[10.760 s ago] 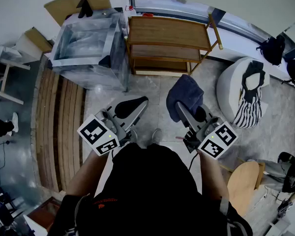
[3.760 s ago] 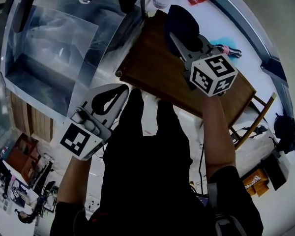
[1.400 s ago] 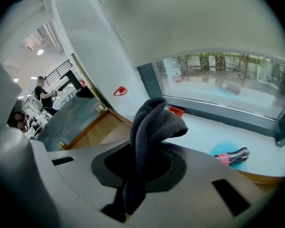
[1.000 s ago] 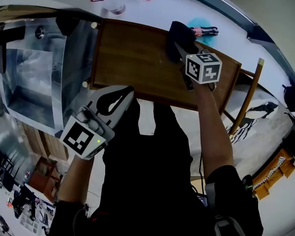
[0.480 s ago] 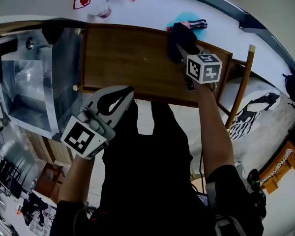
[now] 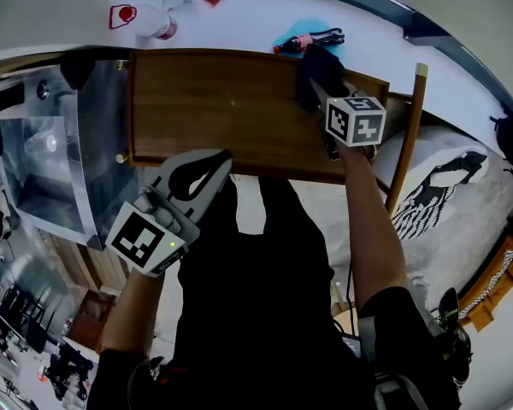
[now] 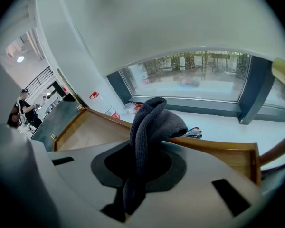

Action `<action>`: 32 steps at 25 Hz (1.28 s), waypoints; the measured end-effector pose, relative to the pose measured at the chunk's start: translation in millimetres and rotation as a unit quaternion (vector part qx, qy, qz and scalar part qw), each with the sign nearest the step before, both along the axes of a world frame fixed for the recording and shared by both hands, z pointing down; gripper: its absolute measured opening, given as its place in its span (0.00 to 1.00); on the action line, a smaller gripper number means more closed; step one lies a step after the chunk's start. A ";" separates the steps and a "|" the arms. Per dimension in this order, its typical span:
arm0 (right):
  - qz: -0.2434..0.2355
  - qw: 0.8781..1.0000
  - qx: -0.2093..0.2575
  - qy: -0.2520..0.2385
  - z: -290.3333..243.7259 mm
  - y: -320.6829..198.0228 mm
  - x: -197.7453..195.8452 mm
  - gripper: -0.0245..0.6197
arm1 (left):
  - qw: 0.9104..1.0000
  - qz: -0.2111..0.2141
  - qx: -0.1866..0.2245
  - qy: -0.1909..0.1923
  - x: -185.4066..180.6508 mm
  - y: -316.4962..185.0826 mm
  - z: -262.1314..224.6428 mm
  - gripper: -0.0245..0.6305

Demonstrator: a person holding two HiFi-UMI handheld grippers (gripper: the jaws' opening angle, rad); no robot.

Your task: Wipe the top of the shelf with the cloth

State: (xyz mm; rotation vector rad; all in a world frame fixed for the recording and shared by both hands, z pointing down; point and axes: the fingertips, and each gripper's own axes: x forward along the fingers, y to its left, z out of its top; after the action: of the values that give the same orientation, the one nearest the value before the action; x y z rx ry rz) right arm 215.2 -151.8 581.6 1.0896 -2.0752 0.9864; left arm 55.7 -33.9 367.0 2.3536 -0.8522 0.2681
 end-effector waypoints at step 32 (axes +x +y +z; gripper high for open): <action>0.054 0.988 -0.005 0.146 0.7 18.6 122.4 0.13 | 0.998 0.055 0.006 0.011 75.1 -9.2 -6.6 0.07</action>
State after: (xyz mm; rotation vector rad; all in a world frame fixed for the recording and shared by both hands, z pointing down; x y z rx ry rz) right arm 337.7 -133.2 582.3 1.2708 -1.7909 0.8303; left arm 130.9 -43.1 360.4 2.4129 -0.7176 0.2819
